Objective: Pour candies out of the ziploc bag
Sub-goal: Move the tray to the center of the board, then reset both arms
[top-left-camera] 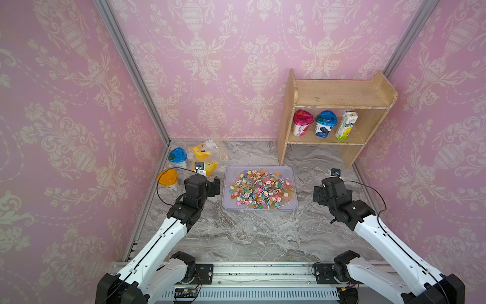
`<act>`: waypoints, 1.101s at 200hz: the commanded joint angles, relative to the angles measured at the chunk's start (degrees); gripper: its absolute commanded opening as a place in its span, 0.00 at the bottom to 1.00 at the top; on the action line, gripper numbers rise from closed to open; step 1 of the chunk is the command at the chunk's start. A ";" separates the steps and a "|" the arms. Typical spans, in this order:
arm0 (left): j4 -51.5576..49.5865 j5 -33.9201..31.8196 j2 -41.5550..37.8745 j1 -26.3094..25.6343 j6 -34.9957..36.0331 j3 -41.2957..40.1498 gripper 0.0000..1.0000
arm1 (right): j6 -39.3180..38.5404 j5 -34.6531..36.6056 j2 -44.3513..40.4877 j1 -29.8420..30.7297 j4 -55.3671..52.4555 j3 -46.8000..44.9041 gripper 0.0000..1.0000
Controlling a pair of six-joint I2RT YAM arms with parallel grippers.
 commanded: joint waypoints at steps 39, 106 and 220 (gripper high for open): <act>4.31 -6.61 -2.00 0.09 2.73 -5.91 0.99 | -4.91 3.43 -9.68 -0.29 9.87 -9.06 1.00; 11.12 -17.23 -2.46 -0.19 4.31 -12.37 0.99 | -9.03 1.99 -19.38 -0.23 16.37 -18.55 1.00; 28.86 -24.30 0.63 -0.53 9.28 -25.15 0.99 | -10.66 2.68 -28.99 -0.17 19.72 -30.24 1.00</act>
